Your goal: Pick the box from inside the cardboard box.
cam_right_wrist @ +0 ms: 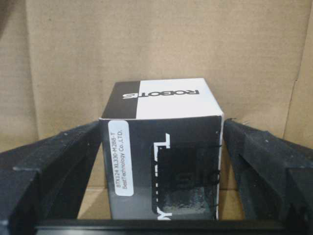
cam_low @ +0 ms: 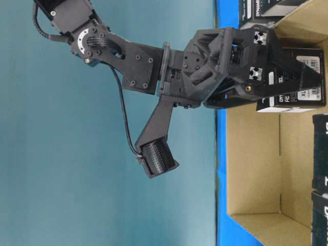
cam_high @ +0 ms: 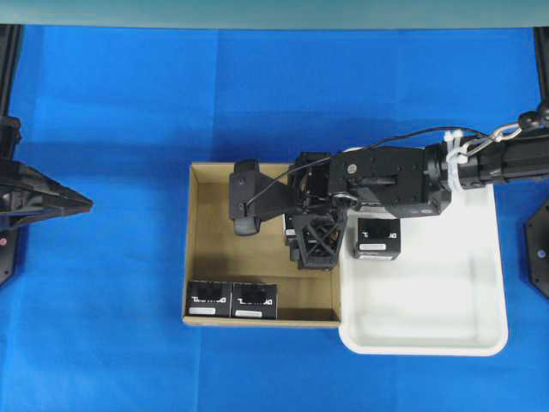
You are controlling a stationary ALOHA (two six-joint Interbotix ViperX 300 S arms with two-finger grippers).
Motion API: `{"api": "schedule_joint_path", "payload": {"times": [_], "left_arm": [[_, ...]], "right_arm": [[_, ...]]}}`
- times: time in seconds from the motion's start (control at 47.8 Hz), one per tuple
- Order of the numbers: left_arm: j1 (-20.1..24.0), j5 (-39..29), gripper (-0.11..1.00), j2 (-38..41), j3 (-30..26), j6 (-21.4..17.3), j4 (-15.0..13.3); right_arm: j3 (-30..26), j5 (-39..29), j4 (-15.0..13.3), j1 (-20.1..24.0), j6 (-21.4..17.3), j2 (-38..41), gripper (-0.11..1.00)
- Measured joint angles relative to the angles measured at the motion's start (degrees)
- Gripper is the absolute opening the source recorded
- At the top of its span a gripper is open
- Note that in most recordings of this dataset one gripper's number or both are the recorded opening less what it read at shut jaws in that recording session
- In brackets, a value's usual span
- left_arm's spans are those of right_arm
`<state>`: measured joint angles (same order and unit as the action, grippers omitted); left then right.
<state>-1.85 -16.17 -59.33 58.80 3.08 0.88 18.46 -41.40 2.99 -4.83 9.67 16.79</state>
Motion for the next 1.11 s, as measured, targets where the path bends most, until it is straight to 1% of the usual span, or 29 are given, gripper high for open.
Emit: {"api": "schedule_joint_path", "payload": {"times": [0.125,0.188,0.251,0.334,0.355,0.376,0.502,0.648,0.753,0.857,1.003,1.108], "left_arm": [[0.0,0.0,-0.07,0.0,0.0,0.0,0.09],[0.0,0.0,-0.07,0.0,0.0,0.0,0.09],[0.0,0.0,-0.07,0.0,0.0,0.0,0.0],[0.0,0.0,-0.07,0.0,0.0,0.0,0.0],[0.0,0.0,-0.07,0.0,0.09,0.0,0.0],[0.0,0.0,-0.07,0.0,0.0,0.0,0.09],[0.0,0.0,-0.07,0.0,0.0,0.0,0.0],[0.0,0.0,-0.07,0.0,0.0,0.0,0.0],[0.0,0.0,-0.07,0.0,0.0,-0.09,0.0],[0.0,0.0,-0.07,0.0,0.09,-0.09,0.09],[0.0,0.0,-0.07,0.0,0.0,0.0,0.0],[0.0,0.0,-0.07,-0.09,0.0,0.0,0.0]], "right_arm": [[0.18,0.0,0.0,0.0,-0.26,0.0,0.98],[0.18,0.0,-0.09,0.0,-0.44,0.0,0.96],[0.0,0.0,0.0,0.18,-0.44,0.0,0.86],[-0.26,-0.18,0.0,0.35,-0.44,0.0,0.66],[-0.35,-0.26,0.0,0.44,-0.44,0.0,0.63],[-0.44,-0.44,0.0,0.53,-0.44,-0.09,0.61],[-1.41,-1.85,0.0,0.79,-0.44,-0.44,0.61],[-3.6,-5.45,0.35,0.79,-0.7,-2.02,0.61],[-6.15,-9.93,0.88,0.7,-0.97,-4.04,0.61],[-9.4,-15.82,1.14,0.26,-2.11,-7.03,0.61],[-13.71,-23.91,1.23,-1.23,-3.69,-13.18,0.61],[-15.64,-27.95,1.14,-2.29,-4.75,-17.93,0.61]]}}
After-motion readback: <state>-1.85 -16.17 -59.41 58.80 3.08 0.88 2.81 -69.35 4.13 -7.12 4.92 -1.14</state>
